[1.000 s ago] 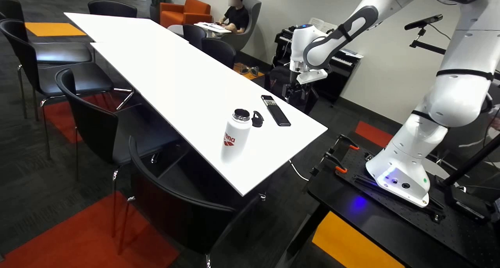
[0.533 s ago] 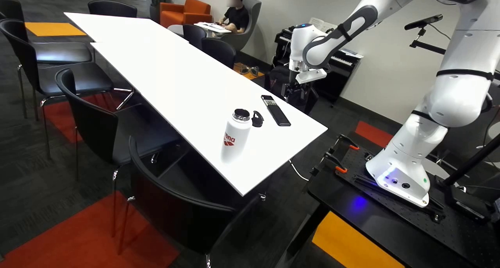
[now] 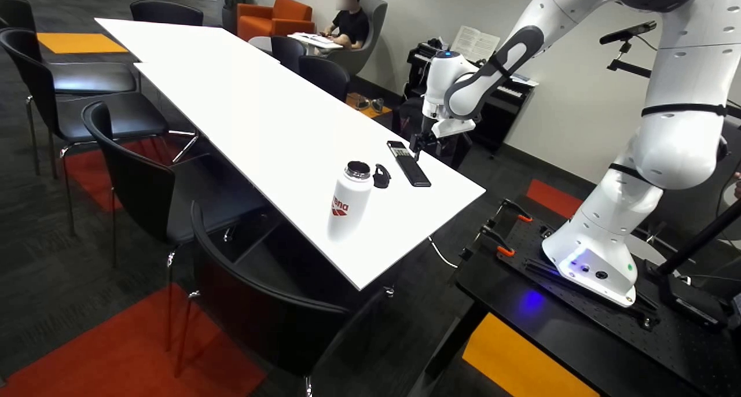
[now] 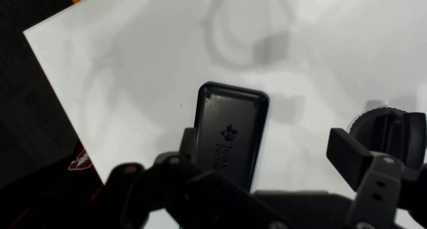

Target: Slide the black lid over the phone

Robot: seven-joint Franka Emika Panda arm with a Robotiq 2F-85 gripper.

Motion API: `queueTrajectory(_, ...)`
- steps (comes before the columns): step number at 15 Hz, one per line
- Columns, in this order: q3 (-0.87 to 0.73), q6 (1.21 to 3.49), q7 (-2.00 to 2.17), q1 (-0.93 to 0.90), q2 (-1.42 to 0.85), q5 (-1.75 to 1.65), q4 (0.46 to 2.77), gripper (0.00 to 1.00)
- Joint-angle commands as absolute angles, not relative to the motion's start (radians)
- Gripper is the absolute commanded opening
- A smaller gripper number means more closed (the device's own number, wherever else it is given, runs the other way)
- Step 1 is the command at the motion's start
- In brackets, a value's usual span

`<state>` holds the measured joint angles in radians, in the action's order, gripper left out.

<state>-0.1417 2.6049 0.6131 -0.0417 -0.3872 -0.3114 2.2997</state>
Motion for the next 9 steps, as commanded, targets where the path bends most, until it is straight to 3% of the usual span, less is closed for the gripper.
queueTrajectory(1, -0.19, 2.683, 0.619, -0.083, -0.46, -0.307, 2.283, 1.0)
queueTrajectory(8, -0.233, 2.76, 0.593, -0.12, -0.569, -0.249, 2.271, 1.0)
queueTrajectory(9, -0.233, 2.762, 0.587, -0.119, -0.582, -0.236, 2.267, 0.91)
